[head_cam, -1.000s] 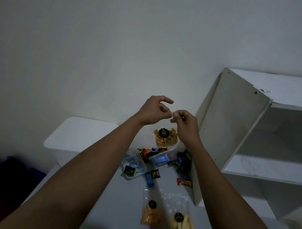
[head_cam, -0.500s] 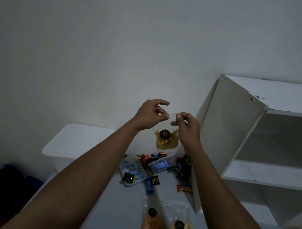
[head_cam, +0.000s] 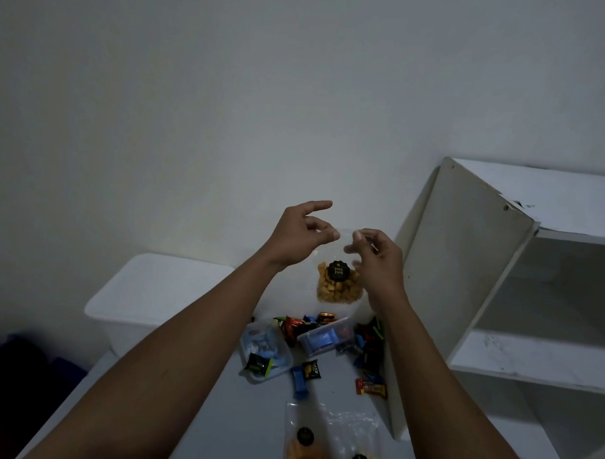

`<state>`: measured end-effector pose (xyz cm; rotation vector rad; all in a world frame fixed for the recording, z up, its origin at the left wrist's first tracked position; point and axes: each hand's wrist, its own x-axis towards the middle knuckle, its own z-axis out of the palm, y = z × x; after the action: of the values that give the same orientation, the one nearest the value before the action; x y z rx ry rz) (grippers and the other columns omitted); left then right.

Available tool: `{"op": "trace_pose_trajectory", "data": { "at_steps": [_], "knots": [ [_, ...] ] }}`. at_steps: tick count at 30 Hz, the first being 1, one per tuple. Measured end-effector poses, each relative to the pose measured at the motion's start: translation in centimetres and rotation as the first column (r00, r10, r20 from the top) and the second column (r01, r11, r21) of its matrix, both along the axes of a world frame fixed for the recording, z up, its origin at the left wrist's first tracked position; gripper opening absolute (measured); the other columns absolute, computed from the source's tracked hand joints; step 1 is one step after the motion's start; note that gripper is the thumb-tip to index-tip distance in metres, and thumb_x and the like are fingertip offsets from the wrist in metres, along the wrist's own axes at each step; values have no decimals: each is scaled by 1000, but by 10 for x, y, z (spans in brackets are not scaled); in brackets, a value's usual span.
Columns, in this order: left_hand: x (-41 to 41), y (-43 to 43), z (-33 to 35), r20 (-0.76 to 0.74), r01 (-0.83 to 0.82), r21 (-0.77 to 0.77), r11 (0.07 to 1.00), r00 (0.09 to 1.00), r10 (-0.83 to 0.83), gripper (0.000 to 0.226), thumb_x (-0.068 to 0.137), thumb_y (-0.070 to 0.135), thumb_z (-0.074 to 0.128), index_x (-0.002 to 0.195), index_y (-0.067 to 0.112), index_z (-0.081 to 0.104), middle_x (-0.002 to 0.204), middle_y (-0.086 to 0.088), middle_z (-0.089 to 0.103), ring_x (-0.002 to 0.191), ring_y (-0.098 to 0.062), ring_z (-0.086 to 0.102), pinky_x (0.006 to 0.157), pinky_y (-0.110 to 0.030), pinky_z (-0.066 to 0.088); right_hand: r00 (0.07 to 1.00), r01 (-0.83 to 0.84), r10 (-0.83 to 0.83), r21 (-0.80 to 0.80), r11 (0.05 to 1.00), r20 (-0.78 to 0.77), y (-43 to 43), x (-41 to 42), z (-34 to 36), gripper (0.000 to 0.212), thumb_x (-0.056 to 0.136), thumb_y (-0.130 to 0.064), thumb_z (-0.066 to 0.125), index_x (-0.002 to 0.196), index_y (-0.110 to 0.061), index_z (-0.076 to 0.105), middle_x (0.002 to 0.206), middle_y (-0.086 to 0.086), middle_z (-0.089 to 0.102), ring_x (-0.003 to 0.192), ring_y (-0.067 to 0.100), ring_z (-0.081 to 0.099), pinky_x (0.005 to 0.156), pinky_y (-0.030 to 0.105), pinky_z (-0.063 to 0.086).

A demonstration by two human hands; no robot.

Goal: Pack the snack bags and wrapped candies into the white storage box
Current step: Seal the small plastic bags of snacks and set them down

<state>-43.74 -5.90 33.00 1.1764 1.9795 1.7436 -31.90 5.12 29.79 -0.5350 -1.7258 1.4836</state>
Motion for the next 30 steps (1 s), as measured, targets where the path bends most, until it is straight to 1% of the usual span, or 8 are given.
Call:
{"op": "trace_pose_trajectory", "data": {
  "at_steps": [4,8,14,18,22,25,28,30],
  "knots": [
    [4,3,-1,87,-53,56,997,995,48,59,85,15,75,138,26,53,100,0,73,96,-4,68,75,-12,47,997,-81,80,-68,994,-11,0,0,6,12,95,-25,63,99,-15,70,93,4,74,93,19,72,87,49,58],
    [8,4,1,106,-56,74,996,993,48,57,84,15,76,136,26,54,98,2,74,95,-1,68,71,-6,45,995,-104,103,-72,992,-6,1,0,10,11,91,-22,69,100,-15,72,92,5,74,92,22,72,87,49,59],
    [5,-2,-1,289,-95,167,981,956,43,54,84,9,75,135,20,57,95,3,75,85,3,69,79,-16,48,997,-60,52,-136,989,-56,4,-1,15,12,90,-23,70,99,-16,71,89,3,74,93,20,71,91,51,56],
    [4,-2,1,318,-87,179,980,948,26,55,88,9,71,138,27,54,94,8,74,94,1,66,86,-21,45,994,-104,99,-123,987,-47,5,-1,18,11,87,-22,74,96,-15,74,88,7,76,90,23,73,90,54,56],
    [5,-2,5,306,-61,158,986,952,10,53,88,8,70,135,26,57,99,4,74,107,-6,64,97,-29,42,992,-120,121,-24,992,21,4,-1,27,10,87,-23,73,93,-15,74,82,7,76,82,20,74,88,47,55],
    [8,-4,7,340,-90,197,976,940,18,51,87,10,72,134,24,58,95,2,76,99,-3,67,104,-33,41,995,-98,98,-22,995,3,3,-5,32,7,88,-23,72,90,-16,73,80,7,76,81,19,74,86,43,53],
    [6,-5,7,381,-122,227,966,924,28,50,88,14,71,134,26,57,97,1,76,103,-8,67,106,-41,39,995,-96,96,-27,995,-5,3,-7,33,9,89,-22,72,91,-14,73,83,9,75,79,18,73,81,38,53],
    [4,-7,7,369,-129,216,968,929,41,48,89,14,70,134,27,57,100,1,76,105,-7,66,103,-38,41,994,-108,106,64,992,31,5,-6,34,7,88,-22,73,89,-15,75,81,7,75,77,15,72,72,28,52]
  ]
}}
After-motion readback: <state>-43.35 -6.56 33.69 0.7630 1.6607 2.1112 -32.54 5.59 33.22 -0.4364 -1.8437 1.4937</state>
